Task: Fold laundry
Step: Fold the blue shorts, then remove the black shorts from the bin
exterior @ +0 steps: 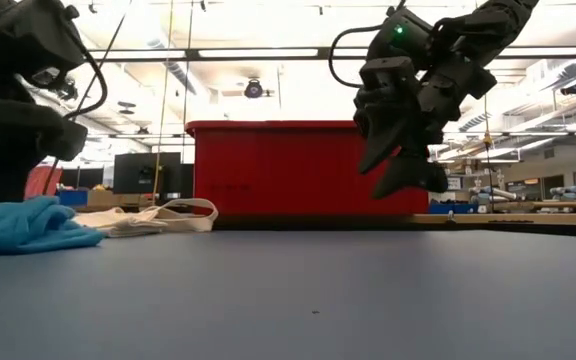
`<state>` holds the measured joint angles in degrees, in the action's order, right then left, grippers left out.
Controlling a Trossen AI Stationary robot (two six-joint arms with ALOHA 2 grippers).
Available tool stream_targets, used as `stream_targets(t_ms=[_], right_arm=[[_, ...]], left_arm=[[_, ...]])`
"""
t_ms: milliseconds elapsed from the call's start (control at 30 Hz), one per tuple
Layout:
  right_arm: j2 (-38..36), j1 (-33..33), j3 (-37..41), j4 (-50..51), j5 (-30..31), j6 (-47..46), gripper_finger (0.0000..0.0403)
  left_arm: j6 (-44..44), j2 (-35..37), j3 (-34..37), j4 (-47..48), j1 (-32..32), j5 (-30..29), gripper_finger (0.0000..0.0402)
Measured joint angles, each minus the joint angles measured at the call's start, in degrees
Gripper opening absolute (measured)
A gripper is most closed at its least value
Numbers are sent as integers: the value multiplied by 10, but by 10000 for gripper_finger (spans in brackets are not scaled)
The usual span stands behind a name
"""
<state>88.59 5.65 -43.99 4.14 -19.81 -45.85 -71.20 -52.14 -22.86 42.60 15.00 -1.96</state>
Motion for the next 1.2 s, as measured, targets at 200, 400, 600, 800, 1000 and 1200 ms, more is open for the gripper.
stream_targets(t_ms=[200,400,600,800,1000,1200], right_arm=[[-43,26,0,13,-38,39,193],[-107,72,0,11,-50,79,193],[-136,106,0,-33,-61,207,193],[-142,136,-20,-173,-45,246,193],[-59,253,-192,-84,24,260,193],[65,356,-424,85,147,343,193]], left_arm=[[-15,19,-70,-3,-2,-41,171],[7,17,-161,-6,-49,-188,222],[206,7,-263,-99,-194,-266,240],[447,-53,-371,-192,-407,-174,240],[562,-185,-481,-236,-596,-7,240],[607,-352,-589,-271,-689,130,240]])
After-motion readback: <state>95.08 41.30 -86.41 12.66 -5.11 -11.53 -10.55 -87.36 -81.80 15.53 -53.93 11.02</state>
